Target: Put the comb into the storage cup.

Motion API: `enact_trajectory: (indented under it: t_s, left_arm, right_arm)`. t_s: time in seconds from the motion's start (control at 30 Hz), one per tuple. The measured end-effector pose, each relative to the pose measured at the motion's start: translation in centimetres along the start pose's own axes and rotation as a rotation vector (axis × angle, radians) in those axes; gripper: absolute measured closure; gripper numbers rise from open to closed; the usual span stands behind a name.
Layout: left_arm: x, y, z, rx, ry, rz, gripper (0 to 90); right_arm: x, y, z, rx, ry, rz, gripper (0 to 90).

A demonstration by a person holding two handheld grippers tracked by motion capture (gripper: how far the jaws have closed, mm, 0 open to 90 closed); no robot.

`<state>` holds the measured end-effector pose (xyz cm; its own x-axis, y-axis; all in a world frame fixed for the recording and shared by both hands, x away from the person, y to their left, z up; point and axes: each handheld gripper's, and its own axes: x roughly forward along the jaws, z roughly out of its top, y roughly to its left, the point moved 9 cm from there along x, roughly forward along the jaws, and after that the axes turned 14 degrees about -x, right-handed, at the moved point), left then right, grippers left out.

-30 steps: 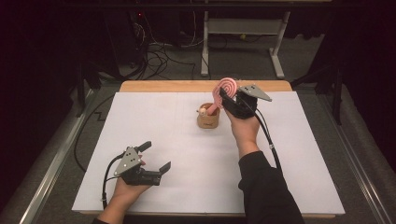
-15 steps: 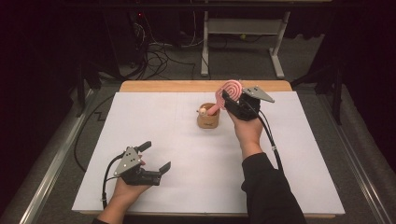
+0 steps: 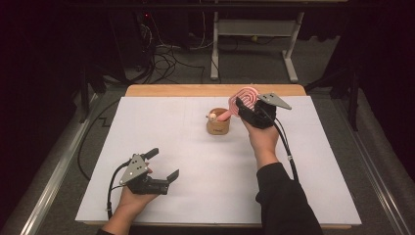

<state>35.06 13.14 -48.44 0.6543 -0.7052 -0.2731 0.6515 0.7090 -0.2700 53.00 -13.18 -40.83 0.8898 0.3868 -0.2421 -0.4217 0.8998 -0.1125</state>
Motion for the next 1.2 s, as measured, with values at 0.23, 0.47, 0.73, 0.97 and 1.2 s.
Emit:
enact_trajectory:
  t_s: [0.23, 0.47, 0.73, 0.97, 1.2]
  left_arm:
    - [-0.02, 0.04, 0.01, 0.000, 0.000, 0.002, 0.0]
    - [-0.07, 0.02, 0.05, 0.004, -0.002, 0.002, 0.0]
    - [-0.05, -0.01, 0.05, 0.005, -0.001, 0.001, 0.0]
    - [-0.03, 0.01, 0.02, 0.005, 0.001, 0.001, 0.0]
    - [-0.03, 0.07, 0.02, 0.002, 0.001, 0.001, 0.0]
  right_arm:
    - [-0.13, -0.25, -0.31, 0.001, 0.008, -0.003, 45.1]
    - [-0.14, -0.23, -0.46, 0.005, 0.009, -0.002, 41.9]
    - [-0.18, -0.51, -0.65, 0.021, 0.011, 0.008, 32.3]
    - [-0.37, -0.51, -0.31, 0.017, -0.007, 0.023, 24.1]
    - [-0.45, -0.62, -0.34, 0.013, 0.003, 0.033, 15.9]
